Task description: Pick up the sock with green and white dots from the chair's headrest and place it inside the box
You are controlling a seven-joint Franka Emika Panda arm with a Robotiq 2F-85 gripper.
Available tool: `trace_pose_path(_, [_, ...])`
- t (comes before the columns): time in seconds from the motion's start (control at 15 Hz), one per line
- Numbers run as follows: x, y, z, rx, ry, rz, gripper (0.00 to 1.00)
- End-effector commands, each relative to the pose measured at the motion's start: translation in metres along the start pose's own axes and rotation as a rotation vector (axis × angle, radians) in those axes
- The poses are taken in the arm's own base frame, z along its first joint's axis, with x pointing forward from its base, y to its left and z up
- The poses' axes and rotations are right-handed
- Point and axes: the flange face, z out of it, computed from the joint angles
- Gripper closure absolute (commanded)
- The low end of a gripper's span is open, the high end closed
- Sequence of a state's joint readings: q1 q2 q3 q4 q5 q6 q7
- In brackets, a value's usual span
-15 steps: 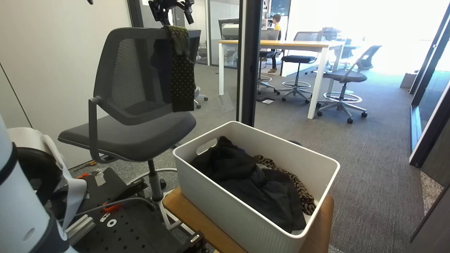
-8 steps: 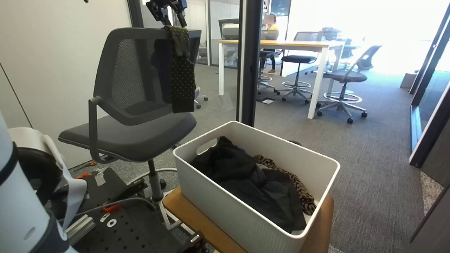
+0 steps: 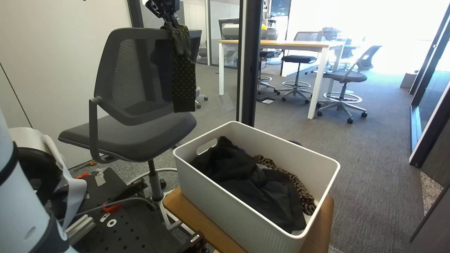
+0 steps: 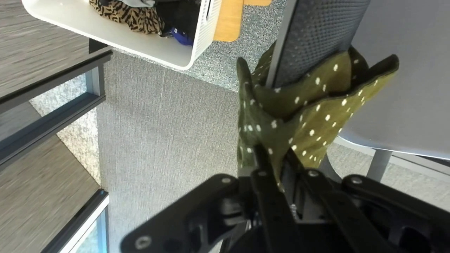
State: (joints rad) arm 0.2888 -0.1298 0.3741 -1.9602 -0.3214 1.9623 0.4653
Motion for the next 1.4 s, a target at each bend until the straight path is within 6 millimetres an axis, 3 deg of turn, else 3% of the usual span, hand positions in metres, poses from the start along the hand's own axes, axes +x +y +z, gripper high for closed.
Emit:
trace_pose_path(0.0, [0.008, 0.025, -0.001, -0.024, -0.04, 0.039, 0.95])
trace_pose_path(0.2, [0.016, 0.056, -0.004, -0.025, -0.055, 0.105, 0.93])
trace_pose_path(0.33, [0.022, 0.092, -0.006, -0.032, -0.059, 0.182, 0.93])
trace_pose_path(0.6, [0.027, 0.202, -0.028, -0.046, -0.034, 0.412, 0.93])
trace_pose_path(0.8, [0.003, 0.288, -0.041, -0.035, -0.031, 0.582, 0.93])
trace_pose_path(1.0, [-0.028, 0.346, -0.037, 0.005, -0.037, 0.76, 0.91])
trace_pose_path(1.13, [-0.049, 0.369, -0.026, 0.036, -0.058, 0.826, 0.92])
trace_pose_path(1.33, [-0.072, 0.384, 0.008, 0.089, -0.118, 0.894, 0.92])
